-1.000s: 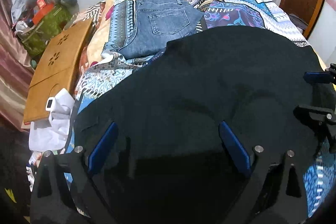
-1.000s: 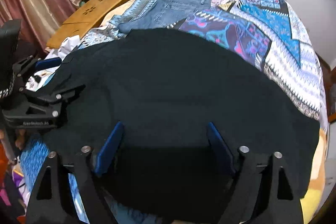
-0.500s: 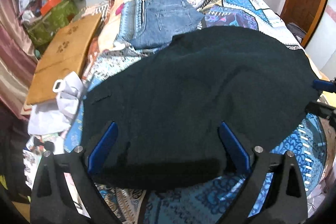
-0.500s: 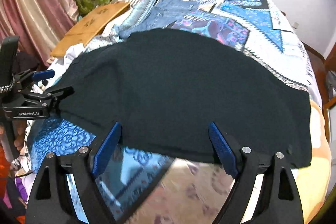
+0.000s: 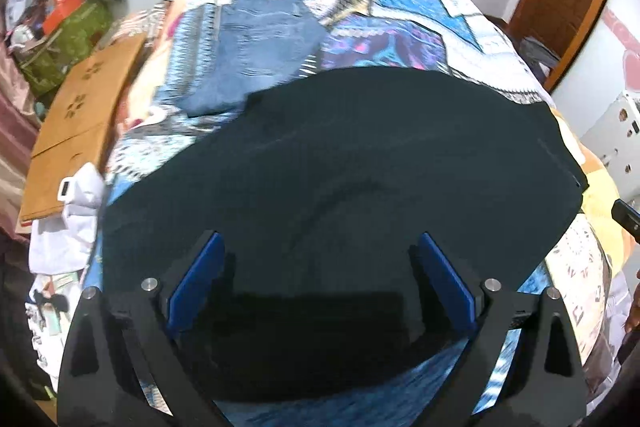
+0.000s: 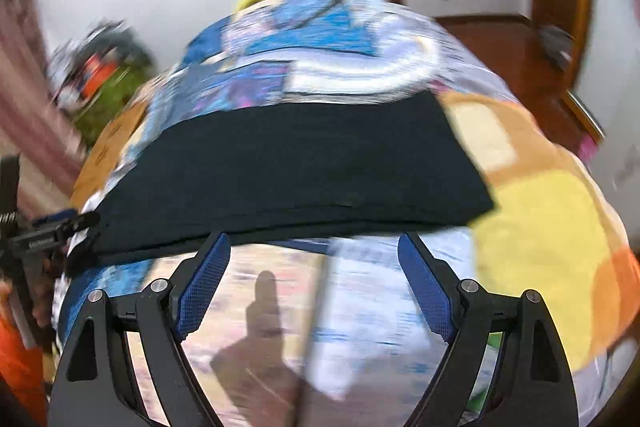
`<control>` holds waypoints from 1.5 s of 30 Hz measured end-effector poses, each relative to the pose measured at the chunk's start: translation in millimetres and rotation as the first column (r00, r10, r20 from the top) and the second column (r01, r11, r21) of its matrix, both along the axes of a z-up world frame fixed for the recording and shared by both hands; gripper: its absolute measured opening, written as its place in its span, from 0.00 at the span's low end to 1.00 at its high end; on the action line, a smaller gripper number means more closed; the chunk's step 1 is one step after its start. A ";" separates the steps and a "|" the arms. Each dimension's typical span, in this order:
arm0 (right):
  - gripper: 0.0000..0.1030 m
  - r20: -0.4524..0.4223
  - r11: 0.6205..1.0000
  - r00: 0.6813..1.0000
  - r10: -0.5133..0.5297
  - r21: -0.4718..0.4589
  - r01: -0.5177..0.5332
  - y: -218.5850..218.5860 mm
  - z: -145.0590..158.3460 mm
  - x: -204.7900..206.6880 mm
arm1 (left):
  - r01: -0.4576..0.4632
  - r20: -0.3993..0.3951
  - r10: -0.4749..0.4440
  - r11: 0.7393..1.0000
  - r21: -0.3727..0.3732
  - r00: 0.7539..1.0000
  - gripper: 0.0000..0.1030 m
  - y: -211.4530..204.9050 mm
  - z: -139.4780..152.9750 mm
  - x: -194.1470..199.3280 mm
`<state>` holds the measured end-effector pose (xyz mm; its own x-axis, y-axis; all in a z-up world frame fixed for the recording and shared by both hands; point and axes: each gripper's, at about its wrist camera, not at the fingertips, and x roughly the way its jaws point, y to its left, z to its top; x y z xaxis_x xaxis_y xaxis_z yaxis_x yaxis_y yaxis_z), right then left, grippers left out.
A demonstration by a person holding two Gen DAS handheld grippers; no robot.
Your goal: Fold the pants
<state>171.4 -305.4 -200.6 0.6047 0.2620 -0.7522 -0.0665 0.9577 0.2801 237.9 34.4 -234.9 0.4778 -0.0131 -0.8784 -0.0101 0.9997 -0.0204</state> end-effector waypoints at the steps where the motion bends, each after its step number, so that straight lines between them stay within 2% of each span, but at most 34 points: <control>1: 0.81 -0.012 0.999 0.999 -0.033 0.014 0.034 -12.2 -5.2 0.3 | 0.010 -0.004 -0.010 1.000 0.000 1.000 0.95 -5.4 -1.6 2.9; 6: 0.81 -0.094 0.981 0.986 -0.140 0.124 0.151 -52.3 -30.4 8.8 | 0.075 -0.043 -0.075 0.997 -0.010 0.996 0.95 -37.6 -15.3 20.6; 10: 0.81 -0.143 0.954 0.975 -0.170 0.225 0.199 -67.3 -49.2 16.3 | 0.073 -0.038 -0.073 0.997 -0.001 0.997 1.00 -46.3 -18.3 29.4; 14: 0.78 -0.131 0.940 0.967 -0.218 0.237 0.244 -71.7 -56.7 25.7 | 0.057 -0.027 -0.057 0.998 -0.008 0.998 1.00 -47.6 -22.3 36.3; 20: 0.62 -0.177 0.920 0.955 -0.236 0.275 0.278 -86.6 -75.5 50.7 | 0.050 -0.005 -0.050 0.999 -0.008 0.999 1.00 -48.9 -24.1 37.6; 24: 0.59 -0.183 0.926 0.956 -0.228 0.263 0.271 -92.0 -78.7 55.0 | 0.054 0.000 -0.054 0.998 -0.011 0.999 1.00 -50.0 -25.0 38.5; 25: 0.56 -0.179 0.931 0.957 -0.229 0.248 0.269 -91.8 -77.7 54.4 | 0.054 0.000 -0.054 0.998 -0.012 0.999 1.00 -49.7 -25.0 38.3; 27: 0.39 -0.169 0.941 0.956 -0.239 0.205 0.271 -92.0 -75.4 52.8 | 0.054 0.002 -0.054 0.998 -0.012 0.999 1.00 -49.5 -24.7 38.1; 28: 0.34 -0.163 0.944 0.956 -0.243 0.188 0.272 -93.2 -74.6 51.6 | 0.054 0.002 -0.054 0.998 -0.012 0.999 1.00 -49.4 -24.6 38.2; 30: 0.20 -0.149 0.944 0.957 -0.248 0.185 0.273 -98.4 -74.3 50.5 | 0.054 0.002 -0.054 0.998 -0.011 0.999 1.00 -49.4 -24.4 38.1; 31: 0.17 -0.144 0.943 0.958 -0.247 0.190 0.272 -99.5 -73.8 50.8 | 0.053 0.002 -0.053 0.999 -0.011 0.999 1.00 -49.3 -24.3 38.0; 33: 0.11 -0.121 0.947 0.962 -0.245 0.184 0.264 -100.7 -68.0 49.0 | 0.053 0.002 -0.053 0.999 -0.010 0.999 1.00 -48.8 -23.3 37.4; 37: 0.10 -0.044 0.957 0.967 -0.251 0.137 0.254 -95.4 -43.2 49.1 | 0.033 0.012 -0.033 0.999 -0.016 0.999 1.00 -42.1 -16.9 32.2; 40: 0.09 0.015 0.956 0.967 -0.253 0.160 0.247 -98.5 -13.6 48.3 | -0.003 0.045 0.003 1.000 -0.011 0.999 1.00 -32.8 -7.5 22.9; 45: 0.09 0.160 0.972 0.966 -0.204 0.152 0.180 -81.9 54.3 47.9 | -0.040 0.107 0.040 0.999 0.005 0.993 1.00 -14.7 13.0 3.4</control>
